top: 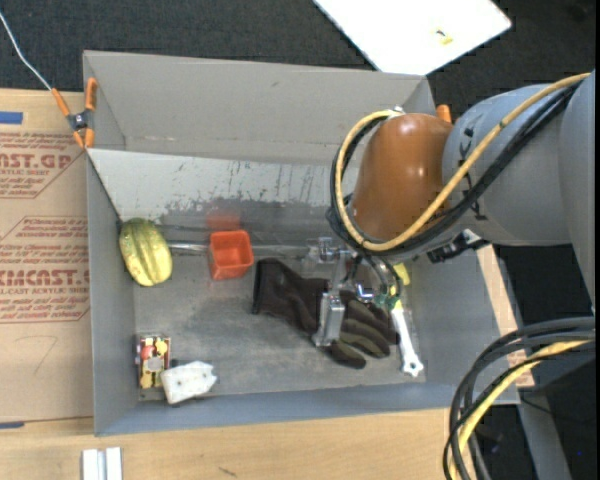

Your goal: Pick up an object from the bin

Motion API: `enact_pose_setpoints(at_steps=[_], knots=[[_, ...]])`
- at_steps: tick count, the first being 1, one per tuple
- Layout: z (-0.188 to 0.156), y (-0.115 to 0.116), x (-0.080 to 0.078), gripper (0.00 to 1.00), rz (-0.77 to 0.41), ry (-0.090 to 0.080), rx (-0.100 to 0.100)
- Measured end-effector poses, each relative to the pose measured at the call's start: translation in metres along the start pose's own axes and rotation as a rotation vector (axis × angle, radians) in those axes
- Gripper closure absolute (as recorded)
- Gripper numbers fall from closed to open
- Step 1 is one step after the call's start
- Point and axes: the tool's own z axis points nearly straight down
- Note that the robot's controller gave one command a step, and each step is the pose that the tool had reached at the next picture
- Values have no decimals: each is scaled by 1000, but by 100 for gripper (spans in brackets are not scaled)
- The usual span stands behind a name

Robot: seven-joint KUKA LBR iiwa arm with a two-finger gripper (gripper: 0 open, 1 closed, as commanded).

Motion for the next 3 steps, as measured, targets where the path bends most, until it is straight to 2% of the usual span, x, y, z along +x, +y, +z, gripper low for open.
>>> enact_pose_setpoints(at_steps=[1,2,3], knots=[[-5,0,-2,0,0,-8,0],[71,-7,13,0,5,1,-1],[67,30,-9,100,57,-13,-2]])
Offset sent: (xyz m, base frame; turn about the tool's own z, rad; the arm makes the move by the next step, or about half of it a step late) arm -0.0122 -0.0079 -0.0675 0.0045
